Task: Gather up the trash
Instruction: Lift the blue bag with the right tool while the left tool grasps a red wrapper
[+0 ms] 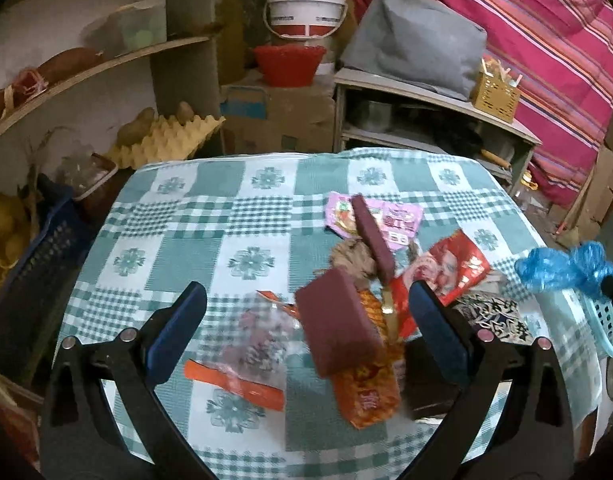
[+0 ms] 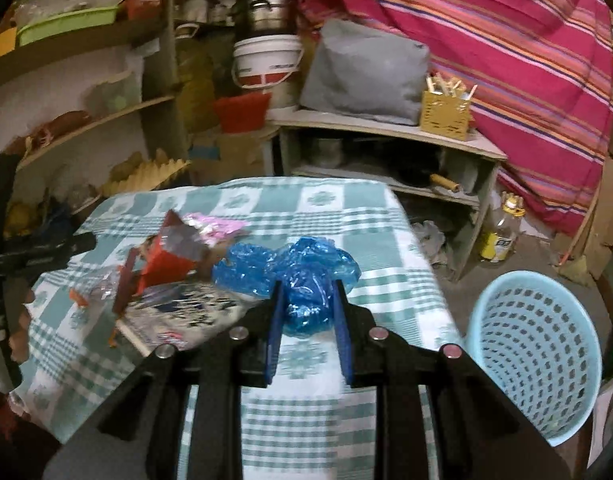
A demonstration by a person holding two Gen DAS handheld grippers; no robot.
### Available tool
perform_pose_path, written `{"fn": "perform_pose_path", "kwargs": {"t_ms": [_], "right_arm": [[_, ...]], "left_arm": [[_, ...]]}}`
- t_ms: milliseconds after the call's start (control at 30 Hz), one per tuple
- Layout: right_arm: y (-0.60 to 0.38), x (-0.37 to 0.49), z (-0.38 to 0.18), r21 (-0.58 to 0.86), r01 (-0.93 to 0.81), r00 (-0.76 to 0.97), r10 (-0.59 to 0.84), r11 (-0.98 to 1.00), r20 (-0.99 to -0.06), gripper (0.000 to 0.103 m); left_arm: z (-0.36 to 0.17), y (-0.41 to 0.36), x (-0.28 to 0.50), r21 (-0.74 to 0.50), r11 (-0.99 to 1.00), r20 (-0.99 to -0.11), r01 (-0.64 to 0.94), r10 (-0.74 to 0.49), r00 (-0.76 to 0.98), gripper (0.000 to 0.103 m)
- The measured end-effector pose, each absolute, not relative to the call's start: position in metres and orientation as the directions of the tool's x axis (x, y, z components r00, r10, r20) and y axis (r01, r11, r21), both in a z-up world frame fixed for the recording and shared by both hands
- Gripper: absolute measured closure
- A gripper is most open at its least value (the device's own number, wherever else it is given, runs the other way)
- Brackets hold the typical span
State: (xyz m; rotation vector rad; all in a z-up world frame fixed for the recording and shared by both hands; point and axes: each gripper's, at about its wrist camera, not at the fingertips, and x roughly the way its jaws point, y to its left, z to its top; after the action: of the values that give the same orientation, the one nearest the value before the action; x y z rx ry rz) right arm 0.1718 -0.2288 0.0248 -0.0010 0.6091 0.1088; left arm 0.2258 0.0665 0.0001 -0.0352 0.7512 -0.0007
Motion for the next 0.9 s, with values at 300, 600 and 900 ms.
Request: {"fn": "perform_pose_path", "kwargs": {"t_ms": [300,600,900], "right_arm": [[-0.263,0.176,0.004,0.060,-0.048,0.810,0.075,0.997,-0.582,0.079],[-0.272,0.180,-0.004,0.077,-0.049,0.802,0.085,0.996,-0.592,0.079],[-0.277,0.179,-0.005,0.086,-0.059,0.803,0.099,0.995,-0.587,0.079]], "left_arm": [[-0.005,0.010,0.225,0.031,0.991,-0.670,0.133,-0.079,0.738,0.005],[-0.033,-0.014,0.259,-0.030,0.980,-0.732,0.197,-0.156,0.664,0.030],[-0.037,-0.020,0.265,-0.088,0.969,-0.752,0.229,-0.216,0.623,0.090]]}}
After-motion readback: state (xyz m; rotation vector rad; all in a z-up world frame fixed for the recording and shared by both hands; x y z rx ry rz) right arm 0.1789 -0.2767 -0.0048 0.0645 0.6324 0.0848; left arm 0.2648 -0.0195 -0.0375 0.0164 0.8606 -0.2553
